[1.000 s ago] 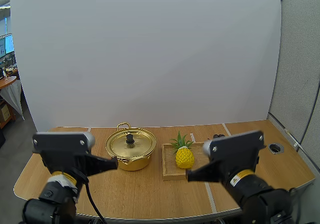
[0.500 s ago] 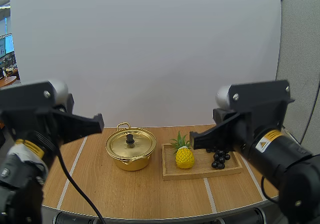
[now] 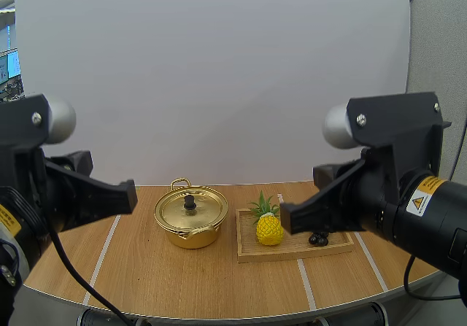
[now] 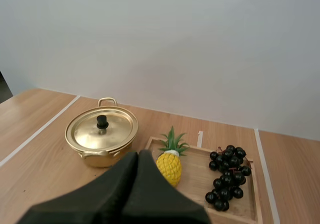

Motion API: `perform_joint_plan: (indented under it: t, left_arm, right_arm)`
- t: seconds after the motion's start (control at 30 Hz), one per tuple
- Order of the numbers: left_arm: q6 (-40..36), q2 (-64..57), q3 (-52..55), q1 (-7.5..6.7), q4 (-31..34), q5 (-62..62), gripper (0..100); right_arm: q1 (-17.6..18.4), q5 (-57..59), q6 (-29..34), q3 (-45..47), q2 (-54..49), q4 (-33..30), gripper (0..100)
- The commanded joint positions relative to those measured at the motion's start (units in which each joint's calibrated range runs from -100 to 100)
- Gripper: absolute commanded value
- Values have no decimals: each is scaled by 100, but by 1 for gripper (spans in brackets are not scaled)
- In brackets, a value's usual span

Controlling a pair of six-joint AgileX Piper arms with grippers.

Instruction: Open the pot, put the grape inside, and close it

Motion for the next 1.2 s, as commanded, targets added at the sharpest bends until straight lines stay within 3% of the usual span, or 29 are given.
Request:
perform_joint_plan:
  t: [0.0, 0.2, 0.5, 0.7, 0.77, 0.83, 0.9, 0.93, 0.97, 1.0, 1.03, 1.07, 1.13, 1.17]
  left_arm:
    - [292, 0, -52, 4, 0, 454, 0]
    - [507, 587, -52, 4, -108, 454, 0]
    - [1307, 2170, -52, 4, -1174, -141, 0]
    - [1331, 2879, -52, 4, -1216, -413, 0]
    - [1331, 3030, -52, 4, -1216, -413, 5]
    - [1331, 3160, -52, 4, -1216, -486, 16]
    - [1331, 3238, -52, 4, -1216, -554, 28]
    - [1331, 3265, -52, 4, -1216, -572, 40]
    - [1331, 3278, -52, 4, -1216, -572, 44]
    - [1331, 3278, -52, 4, -1216, -572, 54]
    - [1331, 3278, -52, 4, -1216, -551, 67]
    - [1331, 3278, -52, 4, -1194, -505, 78]
    - [1445, 3278, -52, 4, -1115, -390, 100]
    - [1474, 3278, -52, 4, -1102, -345, 100]
  right_arm:
    - [-23, 804, -3, -49, 0, -48, 0]
    - [-23, 878, 380, -49, 235, -579, 0]
    - [-23, 714, 450, -49, 981, -883, 0]
    - [-23, 677, 450, -49, 1326, -959, 0]
    - [-23, 677, 450, -49, 1325, -959, 0]
    - [-23, 620, 450, -49, 1325, -974, 1]
    - [-31, 583, 450, -49, 1325, -998, 20]
    - [-42, 583, 450, -49, 1325, -1010, 38]
    - [-46, 583, 450, -49, 1325, -1010, 55]
    - [-51, 583, 450, -49, 1325, -1010, 63]
    - [-61, 583, 450, -49, 1325, -1010, 90]
    - [-61, 583, 450, -49, 1325, -1010, 100]
    - [-61, 583, 450, -49, 1325, -988, 100]
    - [-61, 583, 450, -49, 1325, -988, 100]
